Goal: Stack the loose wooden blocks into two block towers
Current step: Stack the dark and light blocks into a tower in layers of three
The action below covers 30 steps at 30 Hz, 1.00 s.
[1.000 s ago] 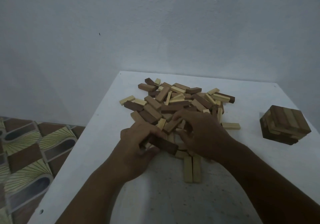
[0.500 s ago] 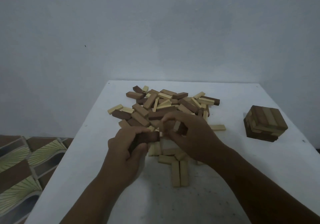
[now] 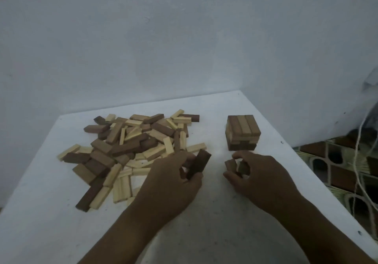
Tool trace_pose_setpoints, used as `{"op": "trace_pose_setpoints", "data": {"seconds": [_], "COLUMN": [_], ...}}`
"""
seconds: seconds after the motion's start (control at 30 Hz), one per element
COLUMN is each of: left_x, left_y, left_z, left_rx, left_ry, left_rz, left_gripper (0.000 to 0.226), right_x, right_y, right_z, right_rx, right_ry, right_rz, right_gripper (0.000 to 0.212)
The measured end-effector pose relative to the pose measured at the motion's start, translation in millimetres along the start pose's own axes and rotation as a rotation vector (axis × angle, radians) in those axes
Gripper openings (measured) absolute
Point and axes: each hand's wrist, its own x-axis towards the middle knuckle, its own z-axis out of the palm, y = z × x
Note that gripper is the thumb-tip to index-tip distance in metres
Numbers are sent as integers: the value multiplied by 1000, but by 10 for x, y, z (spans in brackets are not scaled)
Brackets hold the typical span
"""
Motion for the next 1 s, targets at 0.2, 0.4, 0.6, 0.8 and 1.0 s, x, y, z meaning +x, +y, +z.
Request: {"op": "trace_pose_setpoints", "data": {"seconds": [0.2, 0.4, 0.6, 0.8, 1.0], "left_x": [199, 145, 97, 140, 109], "left_y": [221, 178, -46, -160, -215], "left_z": [488, 601, 639, 665, 647], "left_rx": [30, 81, 53, 294, 176], "left_ry": [-135, -116, -70, -139, -194], "left_rz": [-79, 22, 158, 350, 214], "left_gripper": [64, 37, 32, 31, 40], "right_x": [-48, -115, -97, -144, -118], "right_y": [137, 361, 407, 412, 451], "right_z": [-55, 67, 188, 169, 136], "right_rx": [204, 248, 162, 198, 221], "right_ry": [90, 275, 324, 158, 58], "right_rz": [48, -84, -140, -238, -292], "right_gripper": [45, 37, 20, 52, 58]}}
